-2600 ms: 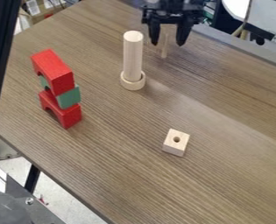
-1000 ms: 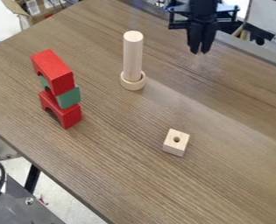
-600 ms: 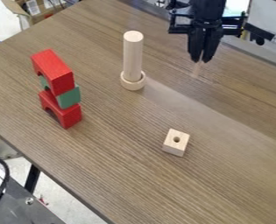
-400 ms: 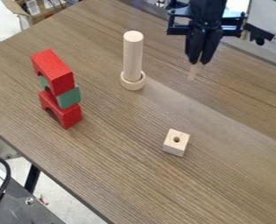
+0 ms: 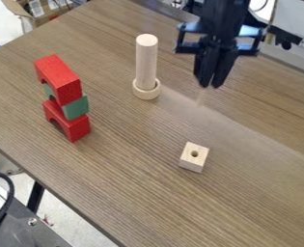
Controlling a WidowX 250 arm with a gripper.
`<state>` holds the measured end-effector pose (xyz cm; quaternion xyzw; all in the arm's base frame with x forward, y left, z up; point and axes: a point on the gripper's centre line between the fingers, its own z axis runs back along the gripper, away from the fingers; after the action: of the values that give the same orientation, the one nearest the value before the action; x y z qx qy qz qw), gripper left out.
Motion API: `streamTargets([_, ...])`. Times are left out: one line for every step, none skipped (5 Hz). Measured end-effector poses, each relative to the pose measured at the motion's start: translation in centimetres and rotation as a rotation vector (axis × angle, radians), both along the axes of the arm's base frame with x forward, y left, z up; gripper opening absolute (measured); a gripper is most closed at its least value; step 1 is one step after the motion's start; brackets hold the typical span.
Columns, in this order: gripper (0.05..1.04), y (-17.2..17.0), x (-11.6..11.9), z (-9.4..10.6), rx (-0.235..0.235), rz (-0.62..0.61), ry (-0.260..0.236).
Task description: Put the stick in a cube with a hole
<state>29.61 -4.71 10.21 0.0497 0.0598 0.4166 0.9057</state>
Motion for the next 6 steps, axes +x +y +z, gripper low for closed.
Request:
streamTargets([0.111,-0.5,-1.5,-1.1,-0.040,0.003,0.030])
streamTargets([0.111,-0.9,-2.3,-0.6,-0.073,0.001,0.002])
streamTargets([0.111,-1.4,-3.1,-1.3,-0.085,-0.020,0.014])
streamTargets([0.111,-1.7,-3.4,-1.3,-0.090,-0.032,-0.002])
streamTargets([0.111,-1.8,-3.1,-1.4,-0.098,-0.030,-0.024])
streamTargets([0.111,-1.9,-3.1,-1.8,-0.101,-0.028,-0.022])
